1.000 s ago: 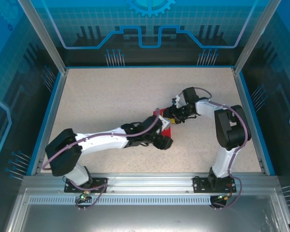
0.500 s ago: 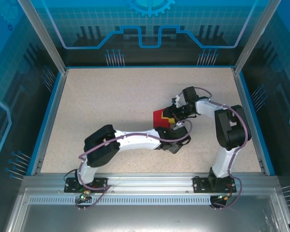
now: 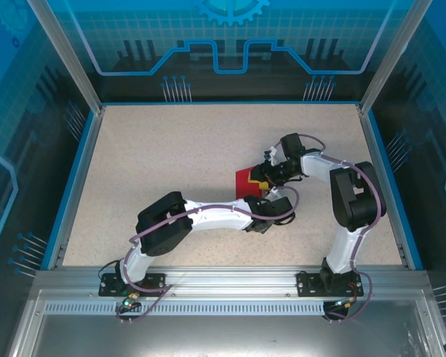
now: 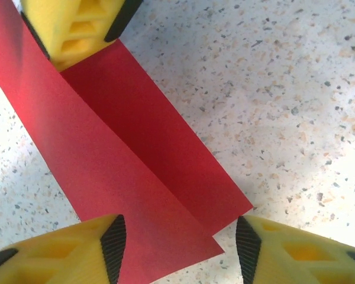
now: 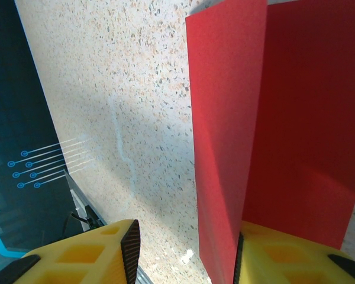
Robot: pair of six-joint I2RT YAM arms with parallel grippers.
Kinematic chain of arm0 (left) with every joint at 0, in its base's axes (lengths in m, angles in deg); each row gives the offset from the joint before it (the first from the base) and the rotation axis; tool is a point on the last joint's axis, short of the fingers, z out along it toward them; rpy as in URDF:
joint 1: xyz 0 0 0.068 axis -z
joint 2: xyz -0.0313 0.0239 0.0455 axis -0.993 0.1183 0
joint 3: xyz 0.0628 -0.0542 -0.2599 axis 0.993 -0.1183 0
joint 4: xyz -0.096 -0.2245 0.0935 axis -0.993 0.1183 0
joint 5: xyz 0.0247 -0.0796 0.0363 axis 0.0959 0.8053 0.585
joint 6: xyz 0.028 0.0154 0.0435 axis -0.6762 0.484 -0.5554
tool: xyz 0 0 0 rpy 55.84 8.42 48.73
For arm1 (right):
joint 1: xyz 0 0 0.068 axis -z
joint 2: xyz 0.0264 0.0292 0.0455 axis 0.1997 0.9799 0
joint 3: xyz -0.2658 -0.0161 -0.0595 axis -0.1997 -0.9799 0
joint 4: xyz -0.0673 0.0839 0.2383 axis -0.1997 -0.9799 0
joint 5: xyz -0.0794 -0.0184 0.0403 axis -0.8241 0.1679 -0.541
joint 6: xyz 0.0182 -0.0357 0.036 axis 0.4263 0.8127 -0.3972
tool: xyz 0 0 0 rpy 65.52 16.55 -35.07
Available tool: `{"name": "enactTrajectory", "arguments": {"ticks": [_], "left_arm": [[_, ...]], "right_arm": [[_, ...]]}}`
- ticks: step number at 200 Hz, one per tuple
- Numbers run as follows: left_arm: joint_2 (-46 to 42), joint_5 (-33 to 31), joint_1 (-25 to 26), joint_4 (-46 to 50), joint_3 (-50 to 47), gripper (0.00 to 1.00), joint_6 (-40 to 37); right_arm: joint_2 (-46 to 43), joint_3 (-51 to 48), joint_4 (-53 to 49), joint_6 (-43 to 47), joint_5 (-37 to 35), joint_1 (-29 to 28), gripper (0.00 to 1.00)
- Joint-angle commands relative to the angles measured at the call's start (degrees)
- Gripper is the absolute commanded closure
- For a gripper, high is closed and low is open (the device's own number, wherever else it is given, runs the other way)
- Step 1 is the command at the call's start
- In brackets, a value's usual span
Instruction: Fold a paper plane with a square sheet of paper (fold left side to right side)
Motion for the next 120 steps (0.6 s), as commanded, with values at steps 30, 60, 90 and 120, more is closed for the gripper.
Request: {"name": "enactTrajectory", "arguments": {"ticks": [30, 60, 90, 120], "left_arm": [[0.1, -1.6, 0.5, -0.5, 0.4, 0.76, -1.2], [-0.7, -1.1, 0.6, -1.2, -0.5, 0.87, -1.2], [-2.2, -0.5, 0.4, -2.1, -1.9, 0.98, -1.1], [-4.8, 3.7, -0.6, -4.2, -4.1, 1.0, -0.8]], "right_arm": [[-0.2, 1.6, -2.6, 0.4, -0.7, -0.4, 0.56], [-0.2, 1.9, -3.2, 1.0, -1.4, -0.5, 0.56], [-0.3, 2.4, -3.7, 2.1, -1.2, -0.5, 0.56], [-1.5, 2.8, -2.3, 2.6, -0.7, 0.0, 0.54]]}}
